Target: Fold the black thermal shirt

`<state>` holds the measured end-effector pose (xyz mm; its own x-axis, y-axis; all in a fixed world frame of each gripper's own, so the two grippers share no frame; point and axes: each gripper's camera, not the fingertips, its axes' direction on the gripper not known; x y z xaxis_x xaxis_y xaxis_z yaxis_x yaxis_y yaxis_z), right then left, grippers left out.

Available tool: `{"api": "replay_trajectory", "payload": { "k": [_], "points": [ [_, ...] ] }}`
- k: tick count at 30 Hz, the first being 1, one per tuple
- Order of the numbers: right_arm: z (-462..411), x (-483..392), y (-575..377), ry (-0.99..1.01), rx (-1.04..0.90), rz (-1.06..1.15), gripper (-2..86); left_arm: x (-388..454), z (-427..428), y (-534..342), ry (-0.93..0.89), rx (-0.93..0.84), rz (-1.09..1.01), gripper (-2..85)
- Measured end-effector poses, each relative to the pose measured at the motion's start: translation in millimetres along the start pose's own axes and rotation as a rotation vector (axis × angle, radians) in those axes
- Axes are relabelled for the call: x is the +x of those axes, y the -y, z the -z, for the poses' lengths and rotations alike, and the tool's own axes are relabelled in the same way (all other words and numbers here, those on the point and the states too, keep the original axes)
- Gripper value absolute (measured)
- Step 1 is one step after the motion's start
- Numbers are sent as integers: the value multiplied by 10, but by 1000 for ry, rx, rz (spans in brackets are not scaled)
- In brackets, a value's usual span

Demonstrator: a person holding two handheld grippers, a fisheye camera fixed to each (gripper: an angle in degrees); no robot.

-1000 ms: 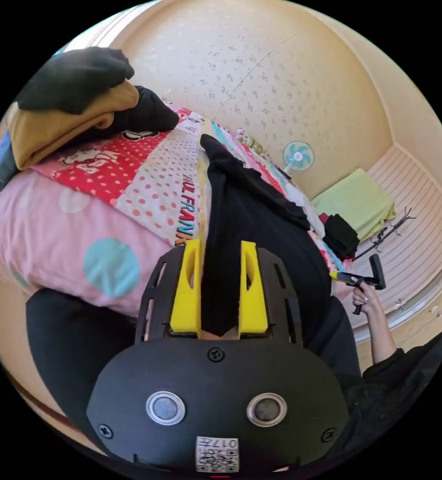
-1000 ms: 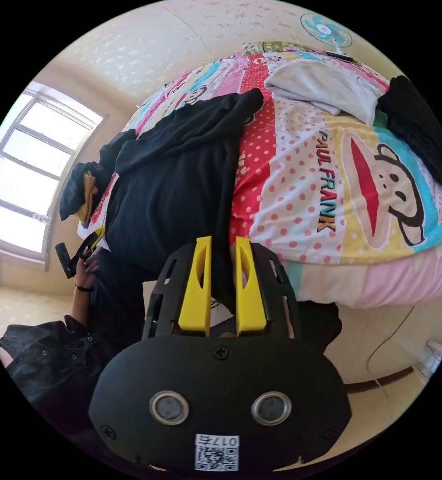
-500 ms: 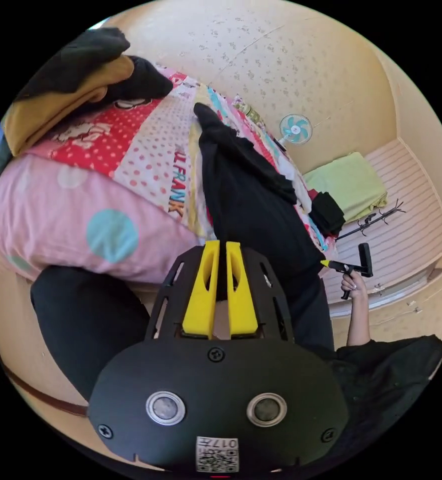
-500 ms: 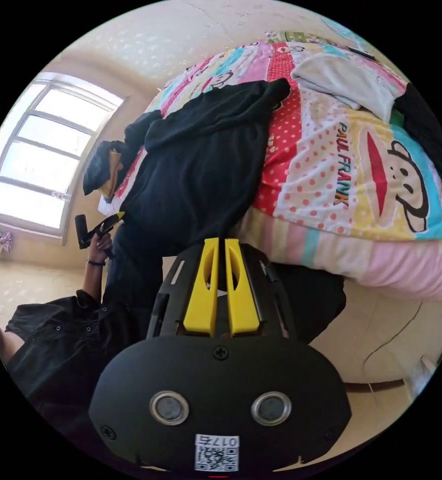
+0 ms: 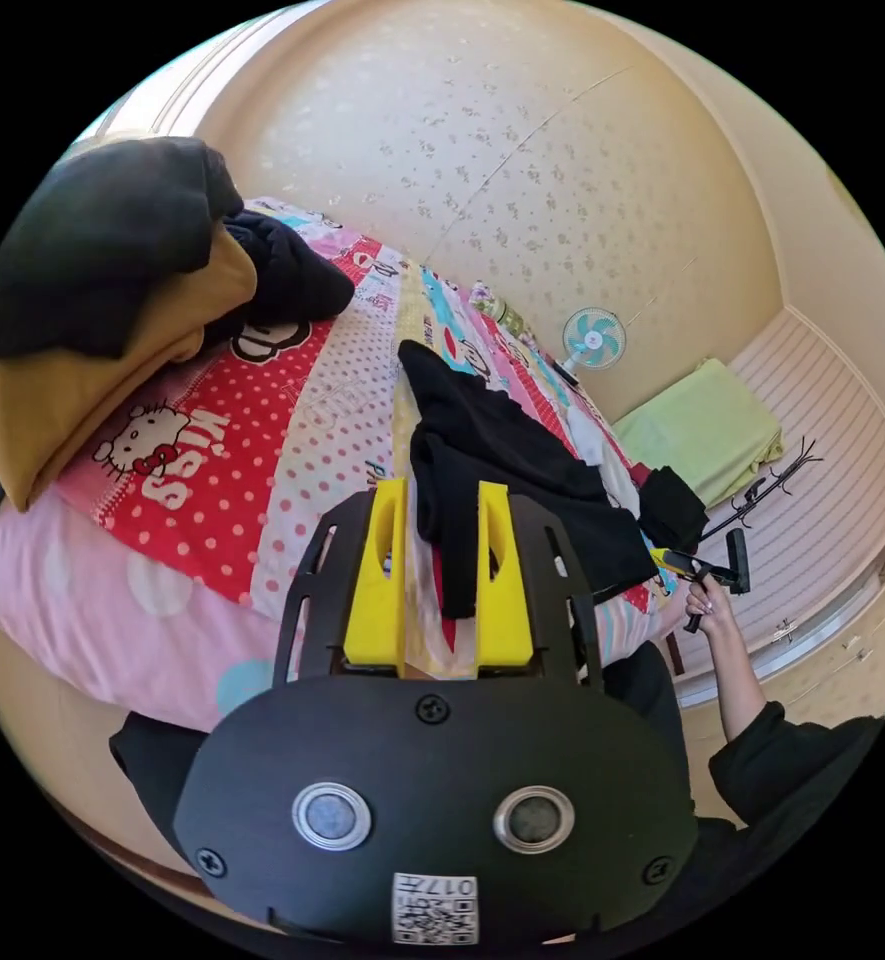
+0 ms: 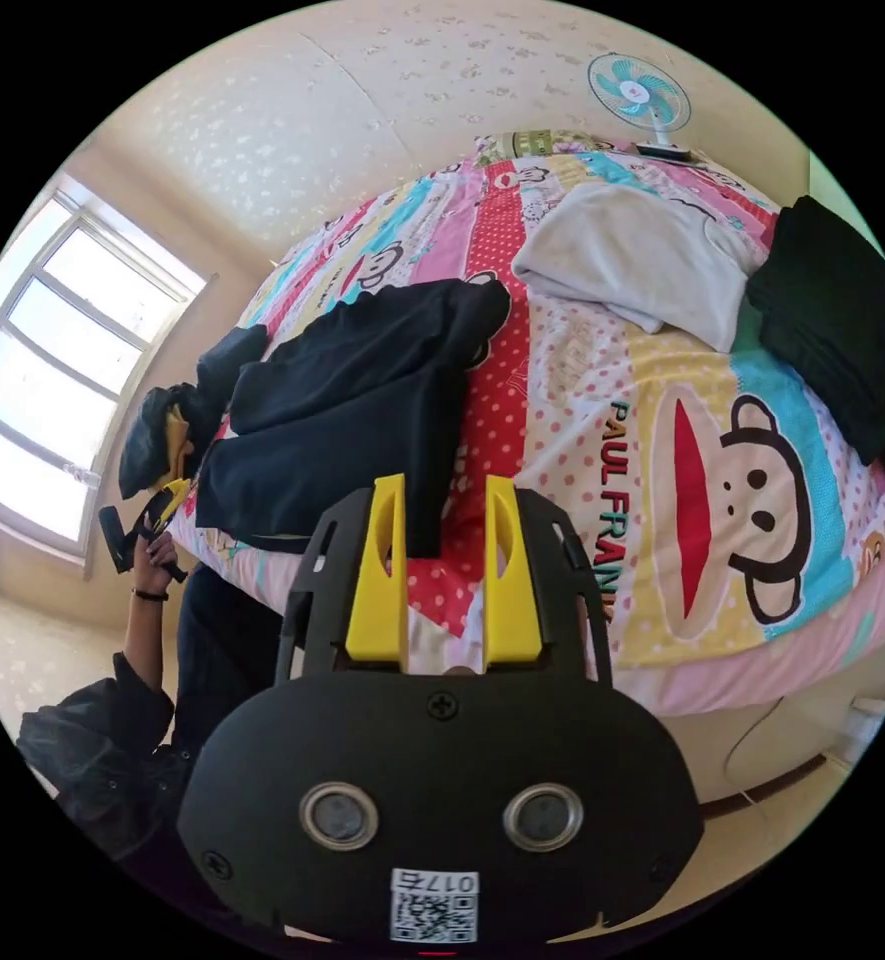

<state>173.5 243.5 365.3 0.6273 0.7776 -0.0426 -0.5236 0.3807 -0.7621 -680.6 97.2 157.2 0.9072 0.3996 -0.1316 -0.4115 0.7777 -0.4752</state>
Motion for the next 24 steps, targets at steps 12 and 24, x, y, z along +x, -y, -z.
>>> {"api": "replay_trajectory", "payload": {
  "k": [12,24],
  "points": [
    [395,931,-995,598,311,-222,46,-160,-178,-674,-250,-75,59,76],
    [2332,414,-2608,796,434,333,27,35,1762,-1437,-827,213,-484,31]
  ]
}}
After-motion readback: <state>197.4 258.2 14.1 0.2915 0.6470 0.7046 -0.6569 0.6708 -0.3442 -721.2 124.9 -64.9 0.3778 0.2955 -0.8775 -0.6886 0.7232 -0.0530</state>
